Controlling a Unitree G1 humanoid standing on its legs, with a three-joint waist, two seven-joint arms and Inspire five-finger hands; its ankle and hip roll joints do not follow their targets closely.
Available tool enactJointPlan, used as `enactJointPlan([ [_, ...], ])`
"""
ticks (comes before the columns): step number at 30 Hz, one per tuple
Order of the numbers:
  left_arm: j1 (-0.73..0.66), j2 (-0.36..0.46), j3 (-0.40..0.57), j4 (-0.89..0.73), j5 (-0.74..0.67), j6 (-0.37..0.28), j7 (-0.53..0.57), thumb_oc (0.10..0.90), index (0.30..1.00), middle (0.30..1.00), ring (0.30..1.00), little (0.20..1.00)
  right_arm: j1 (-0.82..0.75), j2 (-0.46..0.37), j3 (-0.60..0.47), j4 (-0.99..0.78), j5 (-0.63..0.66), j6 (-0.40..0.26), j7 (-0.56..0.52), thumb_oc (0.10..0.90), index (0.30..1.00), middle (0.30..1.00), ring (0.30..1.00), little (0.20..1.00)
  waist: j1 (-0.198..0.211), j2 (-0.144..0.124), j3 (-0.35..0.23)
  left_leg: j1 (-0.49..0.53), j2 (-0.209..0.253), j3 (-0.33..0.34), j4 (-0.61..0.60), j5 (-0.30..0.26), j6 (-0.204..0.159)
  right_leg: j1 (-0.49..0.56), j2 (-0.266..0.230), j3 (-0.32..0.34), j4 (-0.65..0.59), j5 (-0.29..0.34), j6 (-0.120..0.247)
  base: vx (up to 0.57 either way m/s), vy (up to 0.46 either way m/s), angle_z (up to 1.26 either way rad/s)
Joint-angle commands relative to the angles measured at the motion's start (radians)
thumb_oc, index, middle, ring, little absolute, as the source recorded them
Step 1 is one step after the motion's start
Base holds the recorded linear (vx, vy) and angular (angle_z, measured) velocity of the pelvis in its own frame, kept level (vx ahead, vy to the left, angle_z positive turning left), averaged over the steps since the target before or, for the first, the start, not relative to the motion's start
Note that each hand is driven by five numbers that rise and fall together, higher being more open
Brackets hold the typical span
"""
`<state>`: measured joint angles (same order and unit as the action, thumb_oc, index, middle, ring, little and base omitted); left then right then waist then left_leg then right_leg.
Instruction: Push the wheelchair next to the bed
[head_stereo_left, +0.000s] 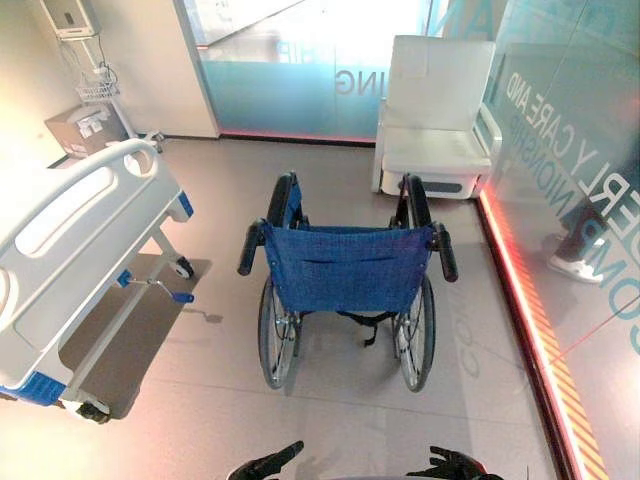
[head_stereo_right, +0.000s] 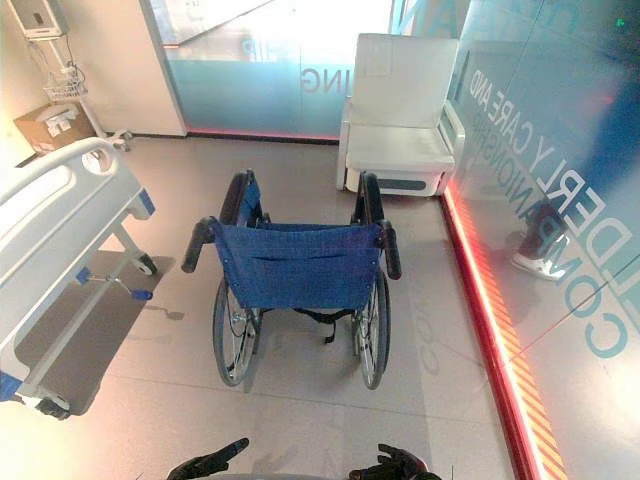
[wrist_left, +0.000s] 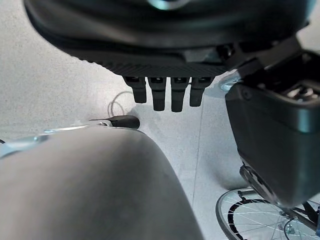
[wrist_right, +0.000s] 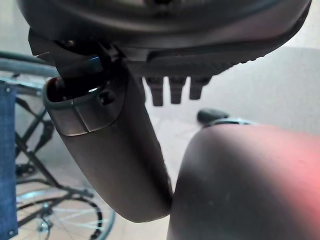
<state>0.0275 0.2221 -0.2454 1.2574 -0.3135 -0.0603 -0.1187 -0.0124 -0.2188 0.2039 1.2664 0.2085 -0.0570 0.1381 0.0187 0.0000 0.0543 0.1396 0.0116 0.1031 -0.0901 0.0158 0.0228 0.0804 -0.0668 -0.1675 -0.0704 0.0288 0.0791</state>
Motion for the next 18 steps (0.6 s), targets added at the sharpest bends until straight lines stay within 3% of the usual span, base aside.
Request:
enactJointPlan([
  [1, -0.094, -0.044, 0.023, 0.021, -0.028, -0.055, 0.013, 0.8, 0.9, 0.9, 0.9, 0.9, -0.075, 0.022, 0.026, 0.009, 0.018, -0.03, -0.002, 0.8, 0.9, 0.9, 0.9, 0.9, 0.003, -0.028, 0.005, -0.007, -0.059, -0.014, 0.019, -0.034, 0.003, 0.018, 0.017, 0.009, 0.035, 0.011, -0.015, 0.0, 0.0, 0.0],
  [10, -0.104, -0.018, 0.105, 0.009, -0.152, -0.063, 0.126, 0.8, 0.9, 0.9, 0.9, 0.9, -0.064, 0.002, 0.005, 0.009, 0.033, -0.028, -0.01, 0.8, 0.9, 0.9, 0.9, 0.9, 0.002, -0.022, 0.003, 0.003, -0.059, -0.01, 0.009, -0.027, 0.0, 0.03, 0.015, 0.001, 0.024, 0.013, -0.012, 0.0, 0.003, 0.0],
  [15, -0.111, 0.031, 0.133, -0.068, -0.127, -0.089, 0.169, 0.8, 0.9, 0.9, 0.9, 0.9, -0.071, -0.047, -0.038, -0.025, 0.06, -0.004, -0.053, 0.8, 0.9, 0.9, 0.9, 0.9, 0.007, -0.014, 0.005, 0.001, -0.057, -0.009, 0.008, -0.022, -0.004, 0.037, 0.012, -0.011, 0.016, 0.016, -0.009, 0.0, 0.005, 0.01],
  [18, -0.131, 0.119, 0.158, -0.18, -0.078, -0.04, 0.234, 0.8, 0.9, 0.9, 0.9, 0.9, -0.087, -0.115, -0.083, -0.065, 0.052, 0.021, -0.115, 0.8, 0.9, 0.9, 0.9, 0.9, 0.014, -0.006, 0.01, -0.001, -0.057, -0.009, 0.006, -0.017, -0.005, 0.037, 0.01, -0.018, 0.013, 0.019, -0.007, -0.01, 0.011, 0.01],
])
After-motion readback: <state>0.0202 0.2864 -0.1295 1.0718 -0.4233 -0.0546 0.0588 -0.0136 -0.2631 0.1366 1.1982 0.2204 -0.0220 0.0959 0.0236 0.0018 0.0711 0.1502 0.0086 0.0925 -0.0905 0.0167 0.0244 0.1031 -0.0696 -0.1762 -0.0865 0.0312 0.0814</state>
